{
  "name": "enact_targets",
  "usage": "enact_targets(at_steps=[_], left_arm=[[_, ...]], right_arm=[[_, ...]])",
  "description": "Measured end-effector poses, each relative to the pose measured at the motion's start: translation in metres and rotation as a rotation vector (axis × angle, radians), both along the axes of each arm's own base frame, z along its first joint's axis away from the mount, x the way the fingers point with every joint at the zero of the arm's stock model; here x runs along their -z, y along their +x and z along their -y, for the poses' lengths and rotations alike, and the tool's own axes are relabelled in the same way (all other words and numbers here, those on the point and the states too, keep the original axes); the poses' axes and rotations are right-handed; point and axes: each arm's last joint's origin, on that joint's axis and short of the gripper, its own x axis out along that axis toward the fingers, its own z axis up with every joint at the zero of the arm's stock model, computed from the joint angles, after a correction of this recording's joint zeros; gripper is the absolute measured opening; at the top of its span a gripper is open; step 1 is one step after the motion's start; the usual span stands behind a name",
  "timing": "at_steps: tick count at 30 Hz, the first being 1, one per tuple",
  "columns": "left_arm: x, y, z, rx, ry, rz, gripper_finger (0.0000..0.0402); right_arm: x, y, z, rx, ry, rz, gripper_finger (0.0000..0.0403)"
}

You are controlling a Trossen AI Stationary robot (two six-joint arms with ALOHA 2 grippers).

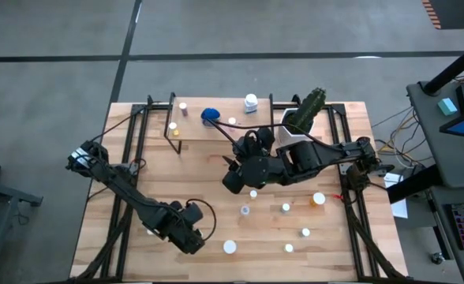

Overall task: Pick and place medicine bottles onto shelf by color
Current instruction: Put the yellow pill bottle on the shelf

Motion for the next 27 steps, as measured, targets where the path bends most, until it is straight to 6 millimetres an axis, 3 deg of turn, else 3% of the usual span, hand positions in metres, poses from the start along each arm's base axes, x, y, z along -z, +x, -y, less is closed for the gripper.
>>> enact_targets(at_steps=[14, 21, 27], left_arm=[[0.024, 0.009, 0.006, -0.05, 0.015, -0.04, 0.0224], [0.021, 0.01, 0.007, -0.046, 0.002, -0.029, 0.0224], [0.014, 0.004, 0.005, 0.147, 0.029, -0.076, 0.0224]], right_arm=[[0.007, 0.002, -0.001, 0.012, 0.01, -0.013, 0.0201], [0.008, 0.002, -0.001, 0.013, 0.012, -0.013, 0.0201], [0.009, 0.003, -0.001, 0.013, 0.01, -0.017, 0.0201]])
